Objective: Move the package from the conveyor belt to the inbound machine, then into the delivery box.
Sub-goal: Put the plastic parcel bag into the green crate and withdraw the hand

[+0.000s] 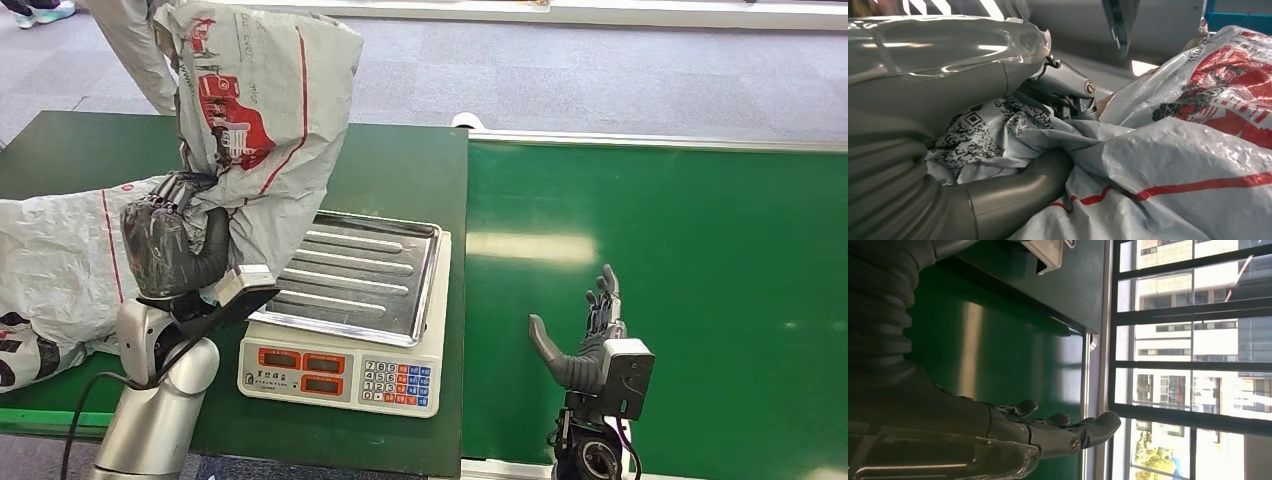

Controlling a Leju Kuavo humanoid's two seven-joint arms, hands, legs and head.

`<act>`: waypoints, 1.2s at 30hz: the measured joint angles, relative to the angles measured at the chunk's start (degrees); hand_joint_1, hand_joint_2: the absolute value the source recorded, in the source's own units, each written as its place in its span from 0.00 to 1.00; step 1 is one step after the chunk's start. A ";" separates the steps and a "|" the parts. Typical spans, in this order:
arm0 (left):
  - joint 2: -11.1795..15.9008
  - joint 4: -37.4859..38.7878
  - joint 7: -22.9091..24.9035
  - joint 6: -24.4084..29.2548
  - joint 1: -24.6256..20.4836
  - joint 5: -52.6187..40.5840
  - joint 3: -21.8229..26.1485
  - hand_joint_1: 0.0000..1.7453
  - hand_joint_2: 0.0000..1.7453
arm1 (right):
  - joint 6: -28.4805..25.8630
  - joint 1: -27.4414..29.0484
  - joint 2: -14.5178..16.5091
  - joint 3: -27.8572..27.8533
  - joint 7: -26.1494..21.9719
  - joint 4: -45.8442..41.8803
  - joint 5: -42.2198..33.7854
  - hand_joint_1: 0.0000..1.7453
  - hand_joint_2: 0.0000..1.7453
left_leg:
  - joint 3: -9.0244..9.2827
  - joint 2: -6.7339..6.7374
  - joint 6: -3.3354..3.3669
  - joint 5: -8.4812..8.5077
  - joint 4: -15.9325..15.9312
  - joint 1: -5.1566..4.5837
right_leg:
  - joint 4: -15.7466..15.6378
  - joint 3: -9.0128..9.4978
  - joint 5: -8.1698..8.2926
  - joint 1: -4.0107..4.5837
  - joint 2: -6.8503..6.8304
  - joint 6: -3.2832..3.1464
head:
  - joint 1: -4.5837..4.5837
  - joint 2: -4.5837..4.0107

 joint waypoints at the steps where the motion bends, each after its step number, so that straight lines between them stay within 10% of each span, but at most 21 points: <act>1: -0.29 0.75 0.53 0.07 0.04 -2.47 2.20 1.00 1.00 | -0.22 0.01 -0.01 0.00 -0.04 0.01 -0.08 0.00 1.00 | 0.00 0.01 0.00 0.00 0.00 0.00 | 0.00 0.00 0.00 0.00 0.00 0.00 | 0.01 0.00; 12: -0.87 6.70 4.35 0.22 2.49 -11.49 22.26 1.00 1.00 | -0.37 0.41 0.00 -0.38 0.78 -0.06 0.39 0.00 1.00 | -0.06 0.09 0.00 0.00 -0.01 0.01 | 0.01 -0.11 -0.01 0.01 0.04 0.00 | 0.00 0.00; 27: -0.51 5.16 9.01 0.36 7.46 -17.48 36.01 1.00 1.00 | 0.38 0.84 0.13 -0.90 1.40 -0.37 0.94 0.00 1.00 | -0.12 0.22 -0.02 -0.01 -0.02 0.02 | 0.02 -0.20 -0.02 0.03 0.09 -0.02 | 0.01 0.00; 36: 1.63 4.68 16.08 0.37 9.57 -23.67 36.51 1.00 1.00 | 0.43 0.88 0.13 -1.39 1.47 -0.37 0.99 0.00 1.00 | -0.13 0.21 -0.02 0.00 -0.02 0.02 | 0.01 -0.18 -0.01 0.02 0.08 -0.02 | 0.01 0.00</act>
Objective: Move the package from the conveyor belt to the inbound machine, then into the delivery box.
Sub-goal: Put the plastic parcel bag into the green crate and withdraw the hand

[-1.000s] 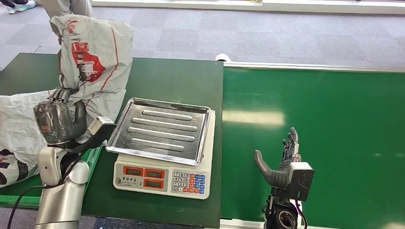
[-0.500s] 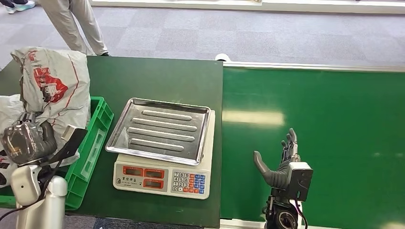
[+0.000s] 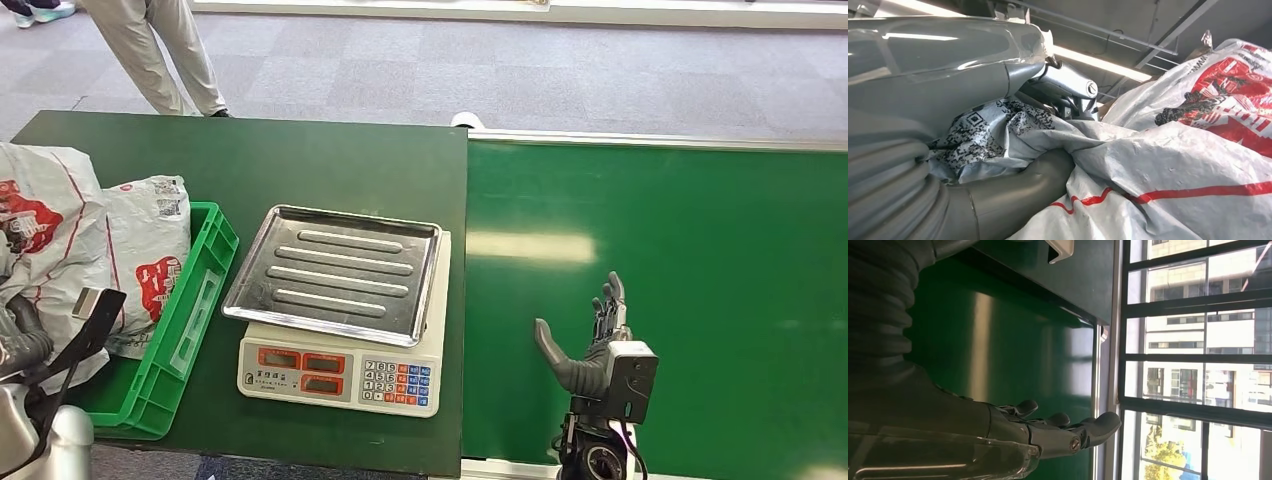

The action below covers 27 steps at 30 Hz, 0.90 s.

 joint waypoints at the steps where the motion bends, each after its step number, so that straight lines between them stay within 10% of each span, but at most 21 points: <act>1: 0.15 0.00 0.45 -0.28 0.12 -0.39 -0.07 1.00 1.00 | 0.03 0.00 0.00 -0.05 0.00 0.00 0.01 0.00 1.00 | 0.00 0.00 0.00 0.00 0.00 0.00 | 0.00 0.00 0.00 0.00 0.00 0.00 | 0.00 0.00; 9: 5.71 -0.02 14.59 -12.29 2.88 -6.43 -5.46 1.00 1.00 | 1.67 -0.50 0.00 -0.69 0.26 0.00 0.48 0.00 1.00 | 0.00 0.02 -0.01 -0.01 -0.01 0.01 | 0.00 -0.04 -0.01 0.02 0.06 -0.01 | 0.00 0.00; 17: 8.58 -0.09 17.19 -15.13 4.48 -6.47 -9.09 0.99 1.00 | 1.99 -0.58 0.00 -1.28 0.26 0.00 0.65 0.00 1.00 | 0.00 0.02 -0.01 -0.01 0.00 0.01 | 0.00 -0.03 0.00 0.01 0.05 0.00 | 0.01 0.00; 20: 9.45 -0.18 19.35 -16.41 4.62 -6.47 -10.59 0.77 1.00 | 2.14 -0.56 0.00 -1.43 0.26 0.00 0.84 0.00 1.00 | 0.01 0.01 -0.01 0.00 0.00 0.01 | 0.00 -0.03 0.00 0.01 0.05 -0.01 | 0.00 0.00; 24: 10.55 -0.22 22.14 -16.76 4.62 -6.47 -12.80 0.04 1.00 | 2.49 -0.51 0.01 -1.63 0.26 0.00 1.04 0.00 1.00 | 0.01 0.01 -0.01 0.00 0.00 0.01 | 0.00 -0.03 0.00 0.02 0.05 -0.01 | 0.01 0.00; 27: 11.23 -0.22 23.59 -16.56 4.61 -6.47 -14.05 0.00 1.00 | 2.66 -0.48 0.02 -1.83 0.25 0.00 1.14 0.00 1.00 | 0.00 0.01 -0.01 -0.01 0.00 0.01 | 0.00 -0.03 0.00 0.01 0.05 -0.01 | 0.01 0.00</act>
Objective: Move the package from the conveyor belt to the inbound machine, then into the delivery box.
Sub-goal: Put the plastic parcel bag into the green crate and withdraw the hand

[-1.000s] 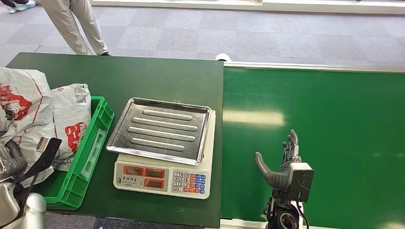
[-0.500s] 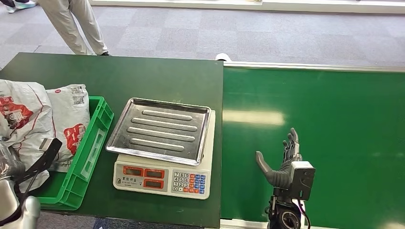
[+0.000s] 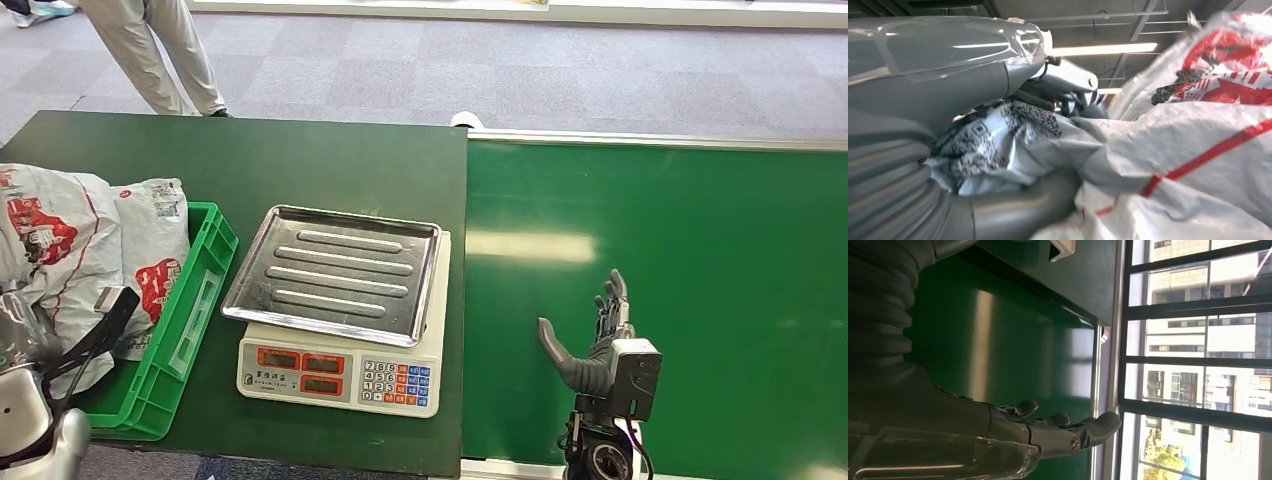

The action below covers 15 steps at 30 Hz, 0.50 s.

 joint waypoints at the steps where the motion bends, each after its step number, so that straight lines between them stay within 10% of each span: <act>1: 0.27 0.01 0.42 0.28 0.00 0.00 -0.41 0.00 1.00 | 0.07 0.00 0.00 -0.07 -0.01 0.00 0.03 0.00 1.00 | 0.00 0.00 0.00 0.00 0.00 0.00 | 0.00 0.00 0.00 0.00 0.00 0.00 | -0.01 0.00; 15: 1.03 -0.02 -0.78 10.86 -0.62 0.00 -1.73 0.00 1.00 | 0.26 -0.01 0.13 -0.24 -0.02 0.00 0.02 0.00 1.00 | 0.00 0.00 0.00 0.00 0.00 0.00 | 0.00 -0.01 0.00 0.00 0.00 0.00 | -0.01 0.00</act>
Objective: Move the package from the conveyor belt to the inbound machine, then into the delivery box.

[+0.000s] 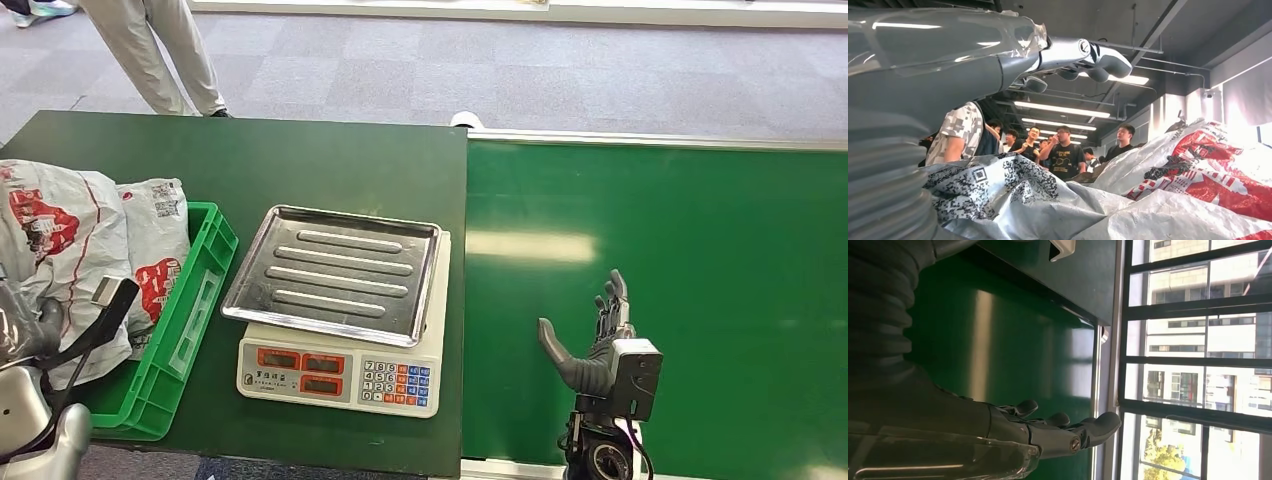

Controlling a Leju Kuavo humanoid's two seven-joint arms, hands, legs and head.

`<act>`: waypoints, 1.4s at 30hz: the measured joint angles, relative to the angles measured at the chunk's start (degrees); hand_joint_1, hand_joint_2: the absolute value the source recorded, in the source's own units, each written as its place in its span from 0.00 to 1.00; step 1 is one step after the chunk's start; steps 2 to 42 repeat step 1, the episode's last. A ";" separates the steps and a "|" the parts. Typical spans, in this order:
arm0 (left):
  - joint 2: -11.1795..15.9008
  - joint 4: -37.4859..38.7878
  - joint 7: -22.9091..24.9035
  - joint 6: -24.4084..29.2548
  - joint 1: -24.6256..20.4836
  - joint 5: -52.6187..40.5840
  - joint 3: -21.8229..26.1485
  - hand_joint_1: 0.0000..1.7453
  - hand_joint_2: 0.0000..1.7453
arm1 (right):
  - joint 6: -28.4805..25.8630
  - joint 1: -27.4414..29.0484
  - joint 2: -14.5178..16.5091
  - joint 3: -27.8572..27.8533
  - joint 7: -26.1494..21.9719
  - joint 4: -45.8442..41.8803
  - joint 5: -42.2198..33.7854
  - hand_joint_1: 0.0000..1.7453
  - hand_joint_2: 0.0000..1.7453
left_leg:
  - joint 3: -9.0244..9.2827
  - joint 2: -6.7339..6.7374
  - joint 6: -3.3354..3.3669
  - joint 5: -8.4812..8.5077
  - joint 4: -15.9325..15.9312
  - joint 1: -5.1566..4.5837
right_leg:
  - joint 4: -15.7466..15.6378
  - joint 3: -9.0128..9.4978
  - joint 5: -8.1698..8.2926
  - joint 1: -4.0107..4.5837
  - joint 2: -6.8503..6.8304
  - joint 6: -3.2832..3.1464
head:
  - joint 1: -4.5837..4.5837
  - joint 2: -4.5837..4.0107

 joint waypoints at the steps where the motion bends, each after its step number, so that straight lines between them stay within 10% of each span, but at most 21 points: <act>1: 0.00 -0.01 -0.04 0.10 0.00 0.00 0.00 0.00 1.00 | 0.00 0.00 0.00 0.00 0.00 0.00 -0.01 0.00 1.00 | 0.00 0.00 0.00 0.00 0.00 0.00 | 0.00 0.00 0.00 0.00 0.00 0.00 | 0.01 0.00; 42: 0.00 -0.01 -0.04 0.10 0.00 0.00 0.00 0.00 1.00 | 0.00 0.00 0.00 0.00 0.00 0.00 -0.01 0.00 1.00 | 0.00 0.00 0.00 0.00 0.00 0.00 | 0.00 0.00 0.00 0.00 0.00 0.00 | 0.01 0.00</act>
